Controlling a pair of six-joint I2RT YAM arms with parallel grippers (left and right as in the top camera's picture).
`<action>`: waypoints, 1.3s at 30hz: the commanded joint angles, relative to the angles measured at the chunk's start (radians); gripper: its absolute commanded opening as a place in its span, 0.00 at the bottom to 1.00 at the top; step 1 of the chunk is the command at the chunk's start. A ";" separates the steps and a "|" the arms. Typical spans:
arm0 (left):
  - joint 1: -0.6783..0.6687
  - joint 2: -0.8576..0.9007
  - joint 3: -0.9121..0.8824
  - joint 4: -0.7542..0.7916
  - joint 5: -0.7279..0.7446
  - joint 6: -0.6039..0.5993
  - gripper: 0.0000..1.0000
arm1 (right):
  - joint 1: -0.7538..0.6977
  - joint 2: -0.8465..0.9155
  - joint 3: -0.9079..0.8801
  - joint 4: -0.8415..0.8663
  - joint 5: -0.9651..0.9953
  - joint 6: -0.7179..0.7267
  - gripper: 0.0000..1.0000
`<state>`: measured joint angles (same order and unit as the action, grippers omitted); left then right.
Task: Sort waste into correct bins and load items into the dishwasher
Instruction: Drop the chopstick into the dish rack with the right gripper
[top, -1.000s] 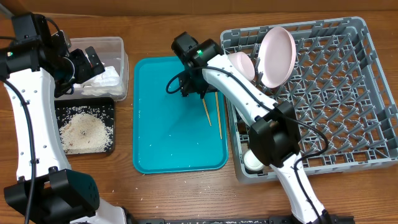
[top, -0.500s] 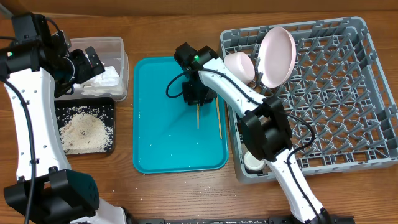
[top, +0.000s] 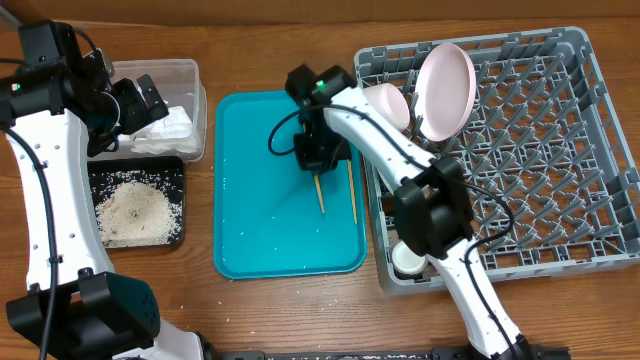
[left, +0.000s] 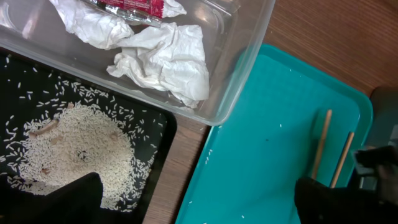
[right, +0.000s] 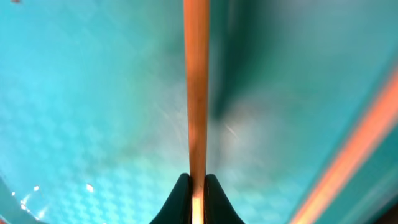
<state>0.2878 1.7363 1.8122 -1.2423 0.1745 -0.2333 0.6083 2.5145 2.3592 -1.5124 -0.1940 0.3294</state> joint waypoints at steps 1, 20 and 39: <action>0.000 -0.014 0.021 0.000 -0.007 0.012 1.00 | -0.008 -0.216 0.065 -0.035 0.116 -0.019 0.04; 0.000 -0.014 0.021 0.000 -0.007 0.013 1.00 | -0.274 -0.743 -0.520 -0.152 0.411 -0.029 0.04; 0.000 -0.014 0.021 0.000 -0.007 0.012 1.00 | -0.342 -0.743 -0.741 0.037 0.369 -0.117 0.37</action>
<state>0.2878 1.7363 1.8130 -1.2423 0.1741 -0.2333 0.2699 1.7981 1.6039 -1.4837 0.1890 0.2047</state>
